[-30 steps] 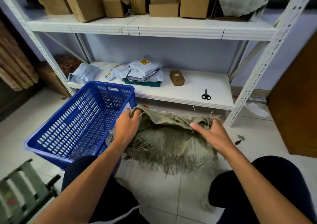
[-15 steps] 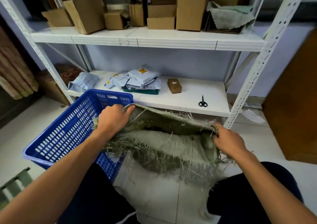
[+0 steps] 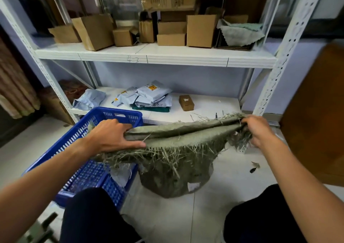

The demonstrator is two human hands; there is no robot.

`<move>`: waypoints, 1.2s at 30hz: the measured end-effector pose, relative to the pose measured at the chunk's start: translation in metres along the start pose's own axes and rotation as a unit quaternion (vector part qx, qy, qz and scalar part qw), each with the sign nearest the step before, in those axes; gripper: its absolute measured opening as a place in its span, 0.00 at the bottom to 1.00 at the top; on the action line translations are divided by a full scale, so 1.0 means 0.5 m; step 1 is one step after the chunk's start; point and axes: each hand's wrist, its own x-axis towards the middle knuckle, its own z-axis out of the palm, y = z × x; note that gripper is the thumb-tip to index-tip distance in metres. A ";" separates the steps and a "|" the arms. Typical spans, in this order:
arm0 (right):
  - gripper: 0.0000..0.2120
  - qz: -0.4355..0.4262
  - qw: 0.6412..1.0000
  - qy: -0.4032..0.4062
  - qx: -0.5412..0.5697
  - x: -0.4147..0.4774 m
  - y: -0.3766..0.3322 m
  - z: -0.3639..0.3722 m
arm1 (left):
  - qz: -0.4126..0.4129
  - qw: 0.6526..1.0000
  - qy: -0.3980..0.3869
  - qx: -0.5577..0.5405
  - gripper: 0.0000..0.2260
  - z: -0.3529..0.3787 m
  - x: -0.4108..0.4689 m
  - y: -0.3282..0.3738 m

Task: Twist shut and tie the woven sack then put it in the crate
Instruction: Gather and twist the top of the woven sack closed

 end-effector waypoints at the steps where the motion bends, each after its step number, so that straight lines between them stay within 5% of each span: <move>1: 0.13 -0.004 1.000 0.001 0.014 0.007 -0.010 0.002 | 0.013 1.000 -0.003 0.011 0.45 -0.012 -0.005 -0.001; 5: 0.12 -0.009 0.999 -0.004 0.041 0.040 -0.032 -0.001 | 0.057 0.994 -0.055 0.076 0.49 -0.043 -0.028 -0.011; 8: 0.10 0.005 0.999 -0.020 0.028 0.063 -0.027 -0.015 | 0.095 0.984 -0.053 0.139 0.42 -0.034 -0.043 -0.022; 10: 0.19 0.024 0.998 -0.049 0.007 0.065 -0.020 -0.019 | 0.093 0.982 -0.047 0.156 0.32 -0.023 -0.049 -0.035; 12: 0.27 0.033 0.995 -0.097 -0.014 0.058 -0.014 -0.023 | 0.056 0.989 -0.047 0.130 0.24 -0.015 -0.051 -0.048; 16: 0.16 0.056 0.983 -0.136 -0.109 0.005 -0.013 -0.025 | -0.046 0.996 -0.074 0.038 0.11 -0.007 -0.043 -0.074; 22: 0.31 -0.016 0.948 -0.140 -0.285 -0.028 -0.019 -0.030 | -0.133 0.981 -0.138 0.016 0.04 -0.014 -0.023 -0.127; 28: 0.42 -0.007 0.970 -0.161 -0.180 0.044 -0.023 -0.046 | -0.149 0.974 -0.165 0.036 0.05 -0.049 -0.021 -0.150; 30: 0.35 -0.012 0.983 -0.155 -0.101 0.021 -0.052 -0.039 | -0.164 0.975 -0.147 0.030 0.06 -0.066 -0.020 -0.157; 32: 0.24 -0.029 0.989 -0.142 -0.037 -0.010 -0.087 -0.028 | -0.189 0.977 -0.096 0.001 0.06 -0.086 -0.019 -0.174; 36: 0.27 -0.060 0.989 -0.113 0.070 -0.014 -0.119 -0.019 | -0.242 0.968 0.045 -0.045 0.10 -0.132 -0.025 -0.185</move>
